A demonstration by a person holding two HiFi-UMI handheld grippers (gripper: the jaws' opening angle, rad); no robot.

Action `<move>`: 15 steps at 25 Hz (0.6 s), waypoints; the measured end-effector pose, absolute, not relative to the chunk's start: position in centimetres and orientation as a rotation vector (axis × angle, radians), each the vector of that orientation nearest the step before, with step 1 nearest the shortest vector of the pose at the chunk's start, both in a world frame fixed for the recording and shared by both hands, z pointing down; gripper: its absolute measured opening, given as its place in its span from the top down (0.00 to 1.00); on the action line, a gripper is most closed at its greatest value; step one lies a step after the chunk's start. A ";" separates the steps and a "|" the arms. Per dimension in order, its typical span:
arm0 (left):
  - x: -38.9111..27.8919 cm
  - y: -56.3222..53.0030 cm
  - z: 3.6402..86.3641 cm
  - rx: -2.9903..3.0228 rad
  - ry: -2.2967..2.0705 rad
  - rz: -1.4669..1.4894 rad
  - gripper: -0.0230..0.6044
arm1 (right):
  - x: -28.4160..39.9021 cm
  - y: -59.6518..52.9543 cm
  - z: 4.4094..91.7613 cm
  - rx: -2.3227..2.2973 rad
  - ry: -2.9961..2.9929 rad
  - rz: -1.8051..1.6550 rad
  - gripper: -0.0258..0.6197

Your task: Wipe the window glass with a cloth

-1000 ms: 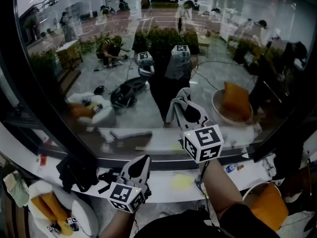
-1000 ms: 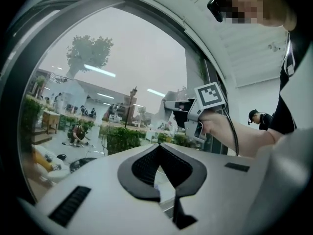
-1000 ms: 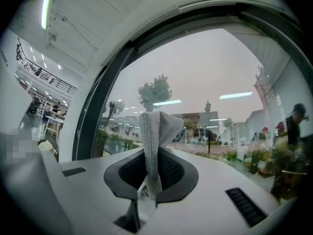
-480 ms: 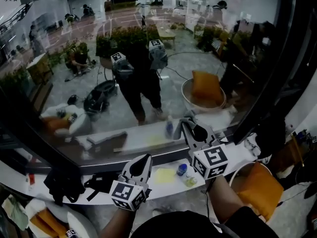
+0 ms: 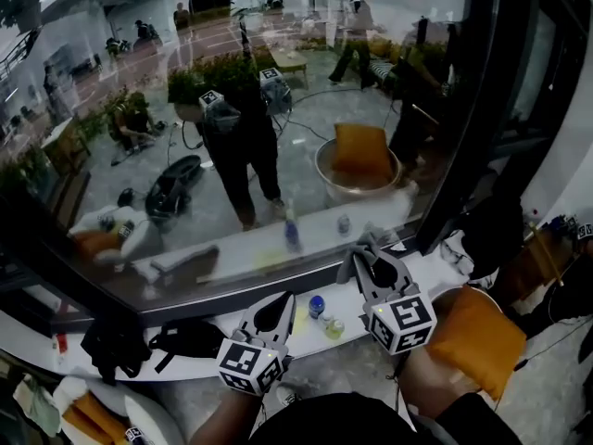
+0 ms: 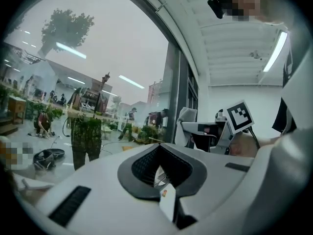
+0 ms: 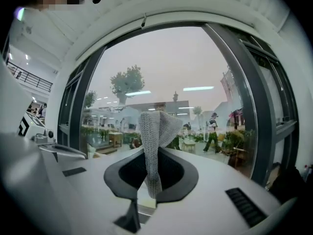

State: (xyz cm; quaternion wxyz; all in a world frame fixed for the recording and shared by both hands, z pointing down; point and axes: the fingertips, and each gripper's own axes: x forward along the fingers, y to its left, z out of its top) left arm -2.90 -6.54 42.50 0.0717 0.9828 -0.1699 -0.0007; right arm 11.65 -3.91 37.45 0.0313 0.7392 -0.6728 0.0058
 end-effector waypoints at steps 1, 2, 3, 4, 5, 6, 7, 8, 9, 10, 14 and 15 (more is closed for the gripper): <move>-2.2 -5.5 42.5 2.959 -0.501 0.001 0.95 | 12.1 -2.8 37.8 2.276 -2.070 0.027 0.88; -1.6 -4.5 42.6 2.964 -0.492 0.004 0.95 | 12.4 -1.7 38.1 2.275 -2.068 0.035 0.88; -1.1 -3.5 42.7 2.966 -0.485 0.008 0.95 | 12.6 -0.7 38.5 2.272 -2.067 0.041 0.88; -0.6 -2.5 42.9 2.965 -0.480 0.013 0.95 | 12.8 0.2 38.9 2.266 -2.067 0.047 0.88; -0.2 -1.5 43.2 2.960 -0.475 0.019 0.95 | 12.9 1.2 39.3 2.259 -2.068 0.054 0.88; 0.2 -0.6 43.5 2.954 -0.472 0.025 0.95 | 13.0 2.1 39.7 2.252 -2.072 0.061 0.88; 0.6 0.3 43.7 2.950 -0.470 0.030 0.95 | 13.1 2.9 40.0 2.244 -2.076 0.067 0.88; 0.9 1.2 43.9 2.947 -0.467 0.033 0.95 | 13.1 3.7 40.3 2.237 -2.080 0.072 0.88; 1.2 2.0 44.1 2.947 -0.463 0.037 0.95 | 13.2 4.4 40.6 2.232 -2.085 0.076 0.88; 1.6 2.7 44.3 2.949 -0.459 0.042 0.95 | 13.3 5.1 40.7 2.227 -2.089 0.079 0.88; 2.8 5.4 44.8 2.932 -0.468 0.046 0.95 | 13.8 7.7 41.7 2.206 -2.104 0.099 0.88; 3.1 6.0 45.0 2.925 -0.472 0.047 0.95 | 13.9 8.4 42.1 2.202 -2.108 0.106 0.88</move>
